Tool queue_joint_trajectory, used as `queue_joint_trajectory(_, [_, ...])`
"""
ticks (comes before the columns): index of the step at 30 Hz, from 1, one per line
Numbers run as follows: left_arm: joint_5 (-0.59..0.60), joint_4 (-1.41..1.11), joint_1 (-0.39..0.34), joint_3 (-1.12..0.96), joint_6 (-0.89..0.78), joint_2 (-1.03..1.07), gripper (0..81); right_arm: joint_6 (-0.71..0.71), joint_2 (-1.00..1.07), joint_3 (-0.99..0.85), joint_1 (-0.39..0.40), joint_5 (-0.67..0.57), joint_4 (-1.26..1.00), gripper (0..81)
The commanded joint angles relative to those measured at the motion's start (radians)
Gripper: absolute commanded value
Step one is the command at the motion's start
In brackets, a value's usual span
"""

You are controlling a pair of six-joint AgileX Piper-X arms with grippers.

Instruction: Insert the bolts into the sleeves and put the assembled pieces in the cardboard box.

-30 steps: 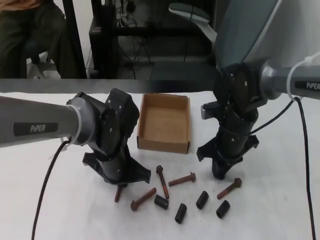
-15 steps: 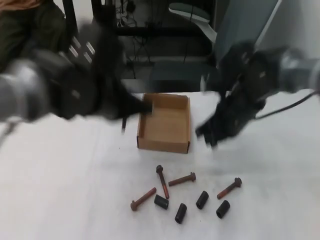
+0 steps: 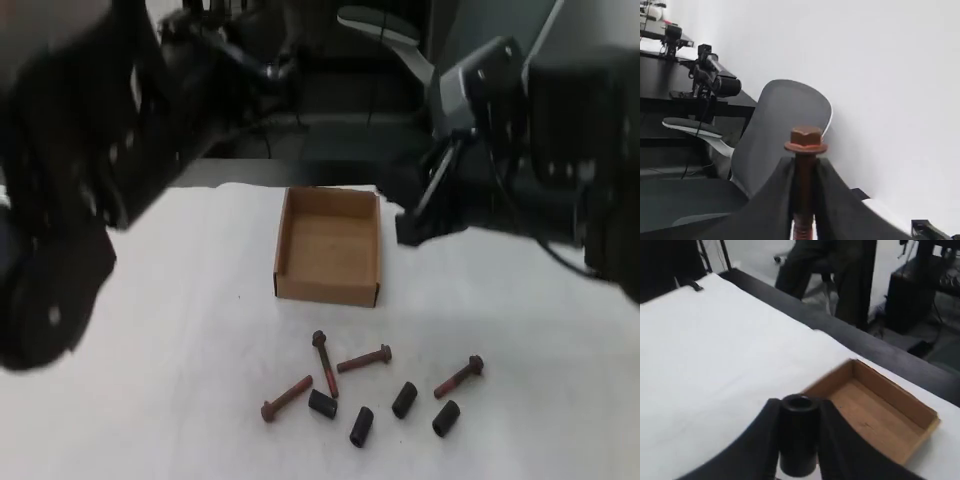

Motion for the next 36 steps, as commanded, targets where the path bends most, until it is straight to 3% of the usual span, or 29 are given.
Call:
queue_joint_trajectory(1, [0.107,-0.150,-0.001,0.018,-0.013,-0.009,1.8,0.056,-0.030,0.065,0.041,-0.071,-0.188,0.6])
queue_joint_trajectory(6, [0.185,-0.186,-0.001,0.018,-0.025,-0.009,1.8,0.102,-0.030,0.131,0.126,-0.072,-0.449,0.6])
queue_joint_trajectory(10, [0.219,-0.186,-0.001,0.018,-0.033,-0.009,1.8,0.140,-0.030,0.137,0.156,-0.065,-0.531,0.6])
queue_joint_trajectory(25, [0.336,-0.186,-0.021,0.020,-0.010,-0.009,1.8,0.162,-0.030,0.130,0.177,-0.137,-0.554,0.6])
queue_joint_trajectory(36, [0.447,-0.185,-0.021,0.020,-0.011,-0.009,1.8,0.162,-0.030,0.124,0.175,-0.110,-0.515,0.6])
